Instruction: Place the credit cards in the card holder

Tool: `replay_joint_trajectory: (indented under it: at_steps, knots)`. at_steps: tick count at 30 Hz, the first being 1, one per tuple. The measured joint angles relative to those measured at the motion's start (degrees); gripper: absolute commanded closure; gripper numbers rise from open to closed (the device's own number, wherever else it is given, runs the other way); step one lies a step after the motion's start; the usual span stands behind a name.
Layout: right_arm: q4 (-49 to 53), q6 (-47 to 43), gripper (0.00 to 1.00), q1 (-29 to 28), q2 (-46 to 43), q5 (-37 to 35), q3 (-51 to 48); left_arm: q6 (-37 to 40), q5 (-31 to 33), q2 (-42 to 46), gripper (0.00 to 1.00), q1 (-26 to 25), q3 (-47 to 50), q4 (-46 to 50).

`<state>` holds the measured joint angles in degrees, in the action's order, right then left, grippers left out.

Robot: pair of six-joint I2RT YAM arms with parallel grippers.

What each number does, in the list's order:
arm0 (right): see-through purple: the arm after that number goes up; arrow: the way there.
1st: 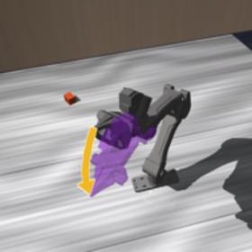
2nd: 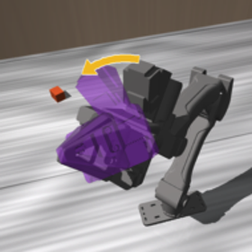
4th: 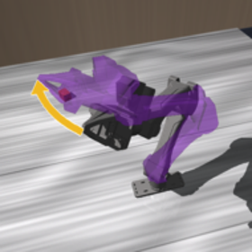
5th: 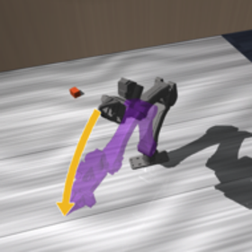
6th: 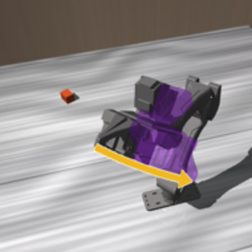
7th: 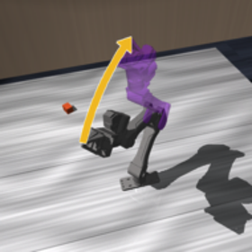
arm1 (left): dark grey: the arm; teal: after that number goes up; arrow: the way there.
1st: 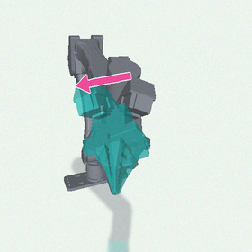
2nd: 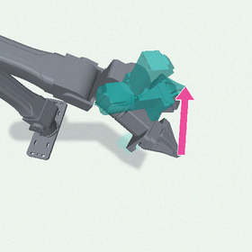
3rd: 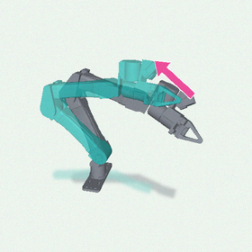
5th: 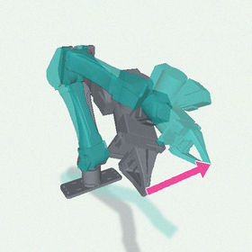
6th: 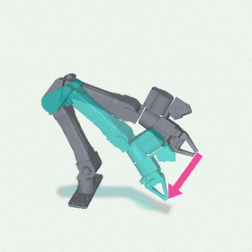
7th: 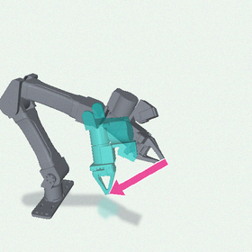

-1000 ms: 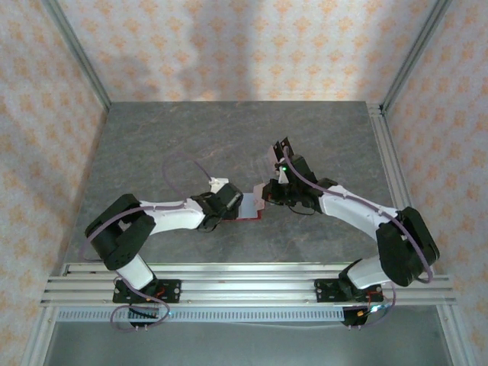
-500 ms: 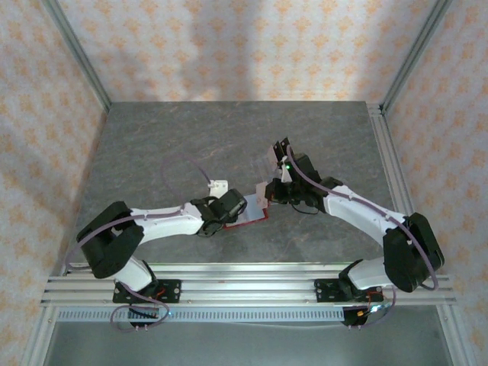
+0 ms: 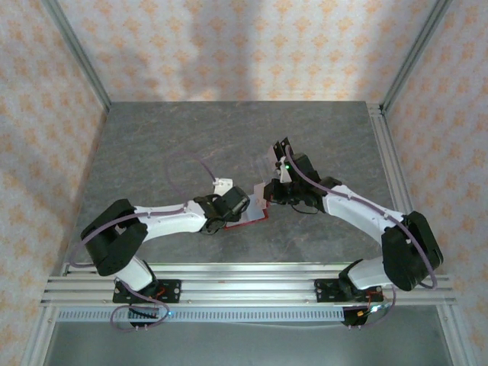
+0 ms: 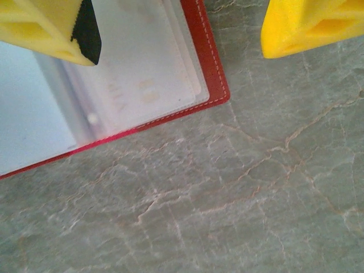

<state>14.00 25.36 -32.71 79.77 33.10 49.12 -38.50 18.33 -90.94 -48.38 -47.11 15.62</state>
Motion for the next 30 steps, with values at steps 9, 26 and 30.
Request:
replay_joint_trajectory:
  at_steps: [9,26,30]
  knots:
    - [-1.7,-0.6,1.00,-1.4,4.1,2.1,0.3,-0.1,0.2,-1.0,0.25,0.0,2.8,0.0]
    - [-10.8,-1.0,1.00,-2.8,10.2,7.1,-0.1,-0.2,3.4,0.9,0.25,0.0,5.4,0.1]
    - [-12.9,-1.0,1.00,-3.0,11.6,7.8,-0.5,-0.2,3.7,1.9,0.25,0.0,6.4,0.2]
